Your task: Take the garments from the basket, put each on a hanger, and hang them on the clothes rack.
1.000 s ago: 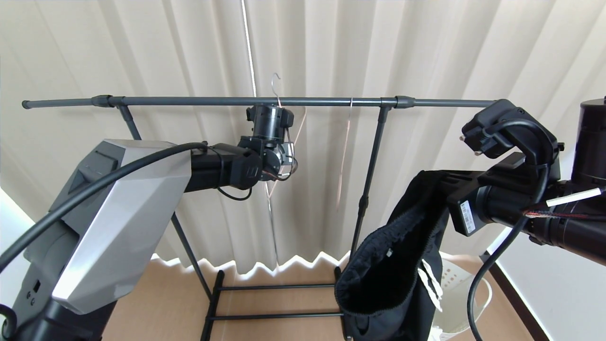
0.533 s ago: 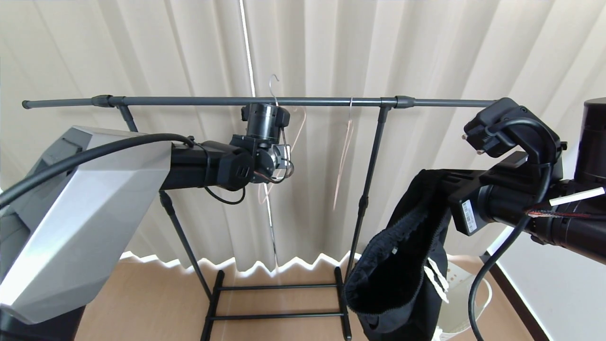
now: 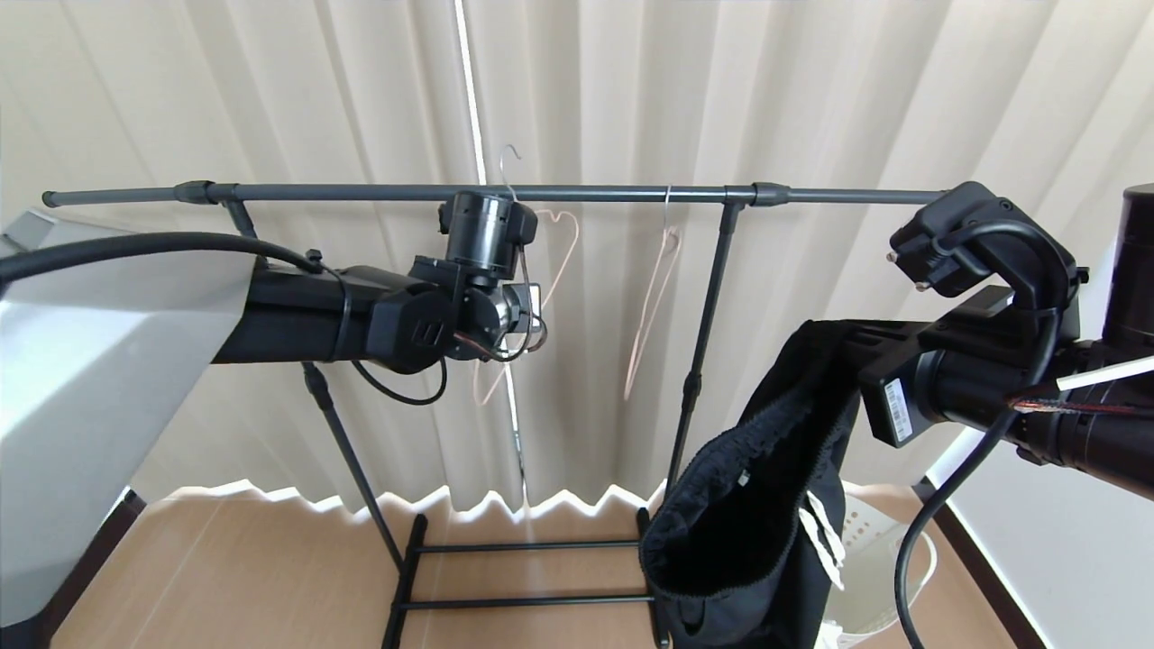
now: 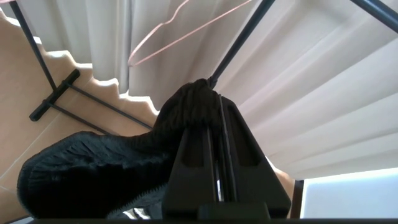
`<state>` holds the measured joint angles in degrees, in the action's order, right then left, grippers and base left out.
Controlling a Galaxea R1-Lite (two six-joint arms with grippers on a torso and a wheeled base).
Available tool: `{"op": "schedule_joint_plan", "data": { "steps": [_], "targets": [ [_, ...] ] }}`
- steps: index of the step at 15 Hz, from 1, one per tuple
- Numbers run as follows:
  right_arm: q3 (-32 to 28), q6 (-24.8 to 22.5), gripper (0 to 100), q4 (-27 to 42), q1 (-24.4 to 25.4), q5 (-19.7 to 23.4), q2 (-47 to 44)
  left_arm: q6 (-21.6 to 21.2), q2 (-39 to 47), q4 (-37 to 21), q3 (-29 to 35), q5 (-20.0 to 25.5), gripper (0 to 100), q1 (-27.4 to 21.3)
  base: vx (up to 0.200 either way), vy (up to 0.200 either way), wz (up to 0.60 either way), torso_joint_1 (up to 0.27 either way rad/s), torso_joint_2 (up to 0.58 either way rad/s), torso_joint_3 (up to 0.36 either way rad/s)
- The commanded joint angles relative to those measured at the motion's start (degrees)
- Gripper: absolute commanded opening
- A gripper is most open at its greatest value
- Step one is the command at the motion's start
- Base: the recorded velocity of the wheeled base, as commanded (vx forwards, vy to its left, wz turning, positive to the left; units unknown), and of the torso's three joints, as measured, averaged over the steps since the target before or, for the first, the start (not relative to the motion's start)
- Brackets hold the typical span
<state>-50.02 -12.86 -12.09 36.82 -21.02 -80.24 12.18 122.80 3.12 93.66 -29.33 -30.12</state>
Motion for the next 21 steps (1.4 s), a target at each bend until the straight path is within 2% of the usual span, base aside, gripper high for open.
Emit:
{"op": "schedule_joint_plan", "data": {
  "steps": [1, 2, 4, 6, 9, 10, 13, 15, 17, 19, 21],
  "targets": [
    [0.0, -0.1, 0, 0.0, 0.0, 0.0, 0.1, 0.7, -5.4, 0.0, -5.9, 0.0, 0, -0.2, 0.0, 0.0, 0.0, 0.0, 0.0, 0.0],
    [-0.1, -0.1, 0, 0.0, 0.0, 0.0, 0.1, 0.7, -6.6, 0.8, -7.6, 0.1, 0, -0.5, 0.0, 0.0, 0.0, 0.0, 0.0, 0.0],
    [-0.3, -0.2, 0, 0.0, 0.0, 0.0, -0.1, 0.2, -11.3, 7.1, -16.6, 0.2, 0, -1.0, 0.0, 0.0, 0.0, 0.0, 0.0, 0.0],
    [-0.3, -0.4, 0, 0.0, 0.0, 0.0, -0.1, 0.1, -16.1, 10.6, -24.8, 0.3, 0, -2.1, 0.0, 0.0, 0.0, 0.0, 0.0, 0.0],
    [-0.3, -0.4, 0, -0.1, 0.0, -0.1, 0.1, -0.3, -23.6, 14.0, -35.1, 0.8, 0, -4.1, 0.0, 0.0, 0.0, 0.0, 0.0, 0.0],
    [-0.3, -0.4, 0, -0.1, 0.0, -0.1, 0.1, -0.6, -24.2, 14.1, -35.7, 0.9, 0, -4.2, 0.0, 0.0, 0.0, 0.0, 0.0, 0.0],
    [0.1, -0.4, 0, 0.0, 0.0, -0.3, 0.5, -3.8, -32.6, 16.0, -45.1, 6.2, 0, -5.8, 0.0, 0.0, 0.0, 0.0, 0.0, 0.0],
    [1.2, -0.3, 0, 0.0, 0.0, -2.1, 0.7, -3.9, -37.1, 16.9, -49.9, 7.7, 0, -5.8, 0.0, 0.0, 0.0, 0.0, 0.0, 0.0],
    [1.4, -0.3, 0, 0.0, -0.1, -2.1, 0.4, -3.8, -40.1, 18.4, -53.8, 7.9, 0, -5.9, 0.0, 0.0, 0.0, 0.0, 0.0, 0.0],
    [2.6, -0.2, 0, 0.0, -0.1, -2.2, 0.7, -4.5, -43.4, 24.7, -62.4, 9.3, 0, -6.4, 0.0, 0.0, 0.0, 0.0, 0.0, 0.0],
    [3.2, -0.2, 0, -0.1, -0.2, -3.2, 1.0, -6.7, -46.8, 29.5, -69.7, 14.4, 0, -6.4, 0.0, 0.0, 0.0, 0.0, 0.0, 0.0]
  ]
}}
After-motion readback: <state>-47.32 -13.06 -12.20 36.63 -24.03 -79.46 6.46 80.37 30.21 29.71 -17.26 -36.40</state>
